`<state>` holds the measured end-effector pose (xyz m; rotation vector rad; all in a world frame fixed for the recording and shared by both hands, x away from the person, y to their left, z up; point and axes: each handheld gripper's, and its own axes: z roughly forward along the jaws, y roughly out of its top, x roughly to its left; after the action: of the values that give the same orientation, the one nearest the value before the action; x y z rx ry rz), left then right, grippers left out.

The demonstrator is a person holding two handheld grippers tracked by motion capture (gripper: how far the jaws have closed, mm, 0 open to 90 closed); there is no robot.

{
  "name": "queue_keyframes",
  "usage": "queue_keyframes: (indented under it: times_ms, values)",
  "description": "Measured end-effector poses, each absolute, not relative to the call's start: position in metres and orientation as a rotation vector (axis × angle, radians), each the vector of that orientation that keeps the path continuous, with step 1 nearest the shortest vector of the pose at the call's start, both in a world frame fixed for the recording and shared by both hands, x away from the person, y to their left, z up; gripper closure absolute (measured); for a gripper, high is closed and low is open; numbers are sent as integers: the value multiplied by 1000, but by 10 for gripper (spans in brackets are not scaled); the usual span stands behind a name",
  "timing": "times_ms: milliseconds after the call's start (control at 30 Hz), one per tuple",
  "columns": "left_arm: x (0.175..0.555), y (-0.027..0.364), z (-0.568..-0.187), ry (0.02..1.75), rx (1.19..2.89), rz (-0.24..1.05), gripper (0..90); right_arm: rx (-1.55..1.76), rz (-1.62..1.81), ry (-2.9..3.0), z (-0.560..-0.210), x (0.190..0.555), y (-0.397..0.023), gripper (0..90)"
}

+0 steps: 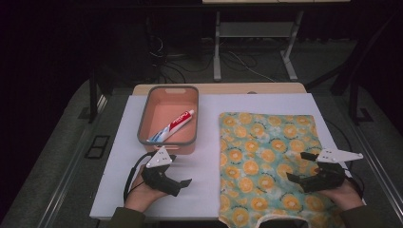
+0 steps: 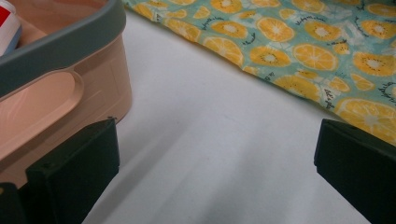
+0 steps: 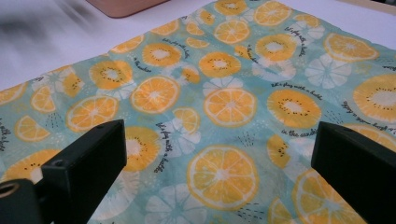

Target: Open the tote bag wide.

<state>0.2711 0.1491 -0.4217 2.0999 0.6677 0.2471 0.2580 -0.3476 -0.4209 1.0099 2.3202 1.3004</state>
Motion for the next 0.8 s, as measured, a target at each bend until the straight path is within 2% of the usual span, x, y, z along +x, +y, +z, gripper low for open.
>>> queue_keyframes:
  times_ms: [333,633,800]
  values:
    - [266,133,-423,637,2111,218,17,996,1312,2311,-419,256,-347,31]
    - [266,109,-428,585,2132,179,129,993,1294,2322,-421,258,-345,30]
    - [263,88,-432,542,2133,129,144,999,1291,2324,-421,258,-345,30]
